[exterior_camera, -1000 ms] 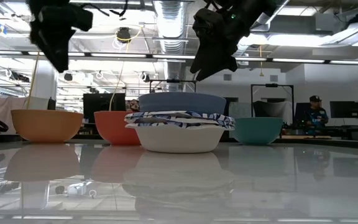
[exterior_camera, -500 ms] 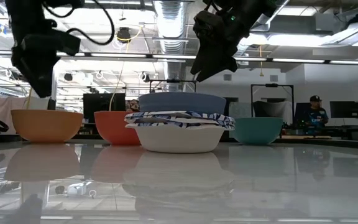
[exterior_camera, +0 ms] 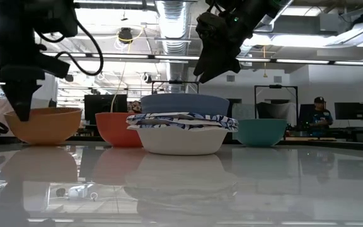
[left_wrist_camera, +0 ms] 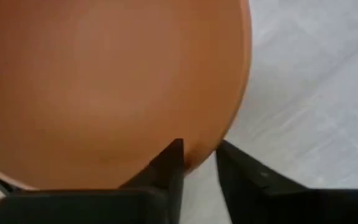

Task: Nest bowls inside each other
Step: Stack the brown bowl on top of the blue bowl

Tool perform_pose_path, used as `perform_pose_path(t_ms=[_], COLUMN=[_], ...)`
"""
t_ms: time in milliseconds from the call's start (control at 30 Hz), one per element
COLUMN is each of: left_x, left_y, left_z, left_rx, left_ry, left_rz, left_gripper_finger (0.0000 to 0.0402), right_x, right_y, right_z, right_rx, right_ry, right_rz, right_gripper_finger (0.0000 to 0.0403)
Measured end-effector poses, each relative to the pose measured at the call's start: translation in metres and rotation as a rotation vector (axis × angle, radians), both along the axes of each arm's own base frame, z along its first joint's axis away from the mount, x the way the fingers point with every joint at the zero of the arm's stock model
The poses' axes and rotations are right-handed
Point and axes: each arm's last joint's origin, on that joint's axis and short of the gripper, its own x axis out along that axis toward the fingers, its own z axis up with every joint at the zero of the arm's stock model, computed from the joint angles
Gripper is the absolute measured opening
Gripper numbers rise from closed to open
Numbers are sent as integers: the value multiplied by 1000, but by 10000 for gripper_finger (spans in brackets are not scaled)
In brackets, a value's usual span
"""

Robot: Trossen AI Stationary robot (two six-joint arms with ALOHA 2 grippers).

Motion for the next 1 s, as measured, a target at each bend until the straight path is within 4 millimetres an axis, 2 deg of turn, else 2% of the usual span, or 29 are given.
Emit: perform_pose_path(t_ms=[100,200,467,767,1000], left_x=[0,3,11,22,45], left_y=[0,0,4,9,13], left_z=[-1,4,26,66,96], left_rx=[6,42,244,488,805], left_ry=[2,-15,-61,-119,44], left_rz=[-20,-39,-76,-132,-366], left_gripper_finger=[14,4,1,0,0], right_x=[0,0,1,2,4], right_y=[0,-2,-22,-42,-63], right_z=[0,0,1,8,21], right_rx=[-1,-3,-7,-8,-33], right_ry=[0,-1,-38,-142,-293], right_rz=[0,-36,-131,-202,-258], right_gripper_finger=[189,189,189,189,189])
